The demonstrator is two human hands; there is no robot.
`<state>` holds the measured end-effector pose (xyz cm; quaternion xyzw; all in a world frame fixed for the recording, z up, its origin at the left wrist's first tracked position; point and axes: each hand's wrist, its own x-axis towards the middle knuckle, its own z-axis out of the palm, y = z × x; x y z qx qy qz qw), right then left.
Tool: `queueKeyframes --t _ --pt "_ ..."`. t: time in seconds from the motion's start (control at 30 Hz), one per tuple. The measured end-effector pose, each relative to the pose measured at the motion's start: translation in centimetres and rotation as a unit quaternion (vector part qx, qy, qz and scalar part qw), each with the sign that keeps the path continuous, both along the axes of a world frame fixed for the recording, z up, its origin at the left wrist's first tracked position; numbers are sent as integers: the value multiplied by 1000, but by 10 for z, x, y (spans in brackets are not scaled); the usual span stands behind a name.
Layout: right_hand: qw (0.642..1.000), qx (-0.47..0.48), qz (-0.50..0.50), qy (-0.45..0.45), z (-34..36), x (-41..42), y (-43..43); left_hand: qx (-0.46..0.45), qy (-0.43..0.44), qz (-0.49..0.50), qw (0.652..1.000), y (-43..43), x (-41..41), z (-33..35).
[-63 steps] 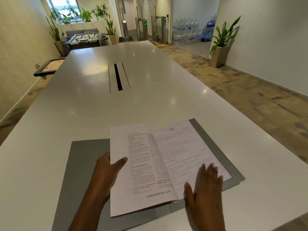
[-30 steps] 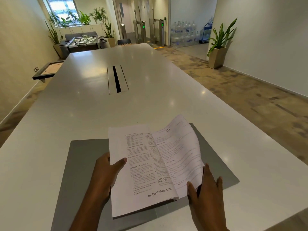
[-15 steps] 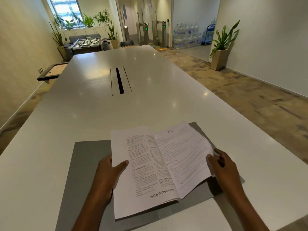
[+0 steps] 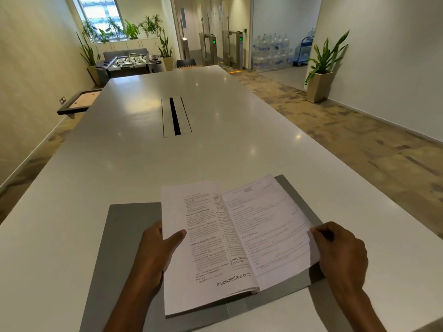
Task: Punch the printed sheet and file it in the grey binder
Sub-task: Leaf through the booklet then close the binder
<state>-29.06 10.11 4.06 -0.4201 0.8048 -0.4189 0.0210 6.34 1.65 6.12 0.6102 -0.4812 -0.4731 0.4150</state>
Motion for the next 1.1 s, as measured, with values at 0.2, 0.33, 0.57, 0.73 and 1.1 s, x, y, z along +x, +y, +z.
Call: queueKeyframes --t 0.2,0.33,0.57,0.73,1.1 --pt "992 -24 -26 124 4 14 0 -4 0 3 1000 1 0 5" --pt "983 -25 6 183 15 34 0 -12 0 5 1000 1 2 6" --pt "972 -100 184 106 39 127 14 3 24 8 1000 0 1 2" --pt "915 -70 352 185 35 187 17 4 31 27 999 1 -10 10" --pt "907 27 401 128 33 211 20 -21 13 3 1000 5 -11 10"
